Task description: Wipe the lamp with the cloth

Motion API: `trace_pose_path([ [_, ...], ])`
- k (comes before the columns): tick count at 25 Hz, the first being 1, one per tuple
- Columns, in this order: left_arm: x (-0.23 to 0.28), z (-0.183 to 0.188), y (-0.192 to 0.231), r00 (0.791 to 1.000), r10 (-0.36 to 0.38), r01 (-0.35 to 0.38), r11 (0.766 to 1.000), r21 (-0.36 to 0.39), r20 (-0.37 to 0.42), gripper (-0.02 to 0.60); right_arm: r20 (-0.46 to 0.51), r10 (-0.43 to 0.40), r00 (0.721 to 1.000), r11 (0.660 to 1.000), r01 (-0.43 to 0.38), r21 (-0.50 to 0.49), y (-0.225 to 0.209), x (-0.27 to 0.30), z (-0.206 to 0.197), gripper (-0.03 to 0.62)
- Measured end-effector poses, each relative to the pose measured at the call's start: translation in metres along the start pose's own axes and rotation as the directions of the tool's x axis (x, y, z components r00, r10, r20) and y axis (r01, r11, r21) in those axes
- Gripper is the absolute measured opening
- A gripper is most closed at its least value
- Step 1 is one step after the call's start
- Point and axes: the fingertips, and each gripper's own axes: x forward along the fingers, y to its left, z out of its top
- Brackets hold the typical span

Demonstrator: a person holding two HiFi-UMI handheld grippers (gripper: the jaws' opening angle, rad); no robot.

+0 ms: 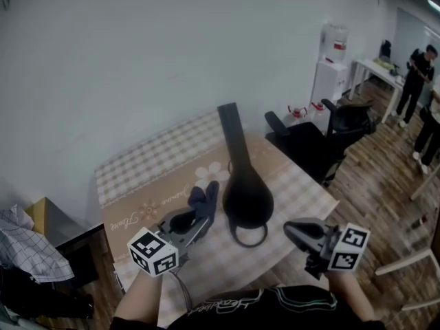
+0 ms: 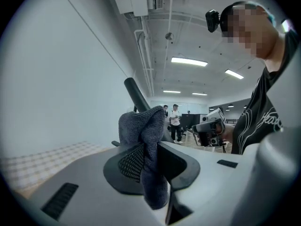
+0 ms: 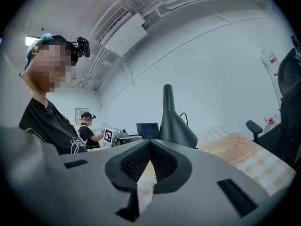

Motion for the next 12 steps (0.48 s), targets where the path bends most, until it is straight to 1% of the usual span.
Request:
trace_pose_path([
  [3,0.0,0.025,0.003,0.998,0.053,-0.054,0.998,0.041,0.019,0.066,0.003,0.036,0.999,0.999,-0.036,-0.004,-0.005,-0.002,0.01,0.011],
  [6,0.006,0.053,0.006,0.994,0.096,-0.1,0.991,0.093,0.043,0.066,0.008,0.057,0.998,0.998,-0.057,-0.012,-0.013,-0.006,0.02,0.011],
  [9,0.013,0.082,0.011,0.987,0.147,-0.156,0.976,0.149,0.067,0.066,0.011,0.092,0.996,0.996,-0.092,-0.021,-0.022,-0.006,0.029,0.011],
  [12,0.018,0.116,0.012,0.977,0.187,-0.204,0.961,0.185,0.103,0.066,0.02,0.12,0.993,0.992,-0.119,-0.029,-0.03,-0.012,0.044,0.011],
])
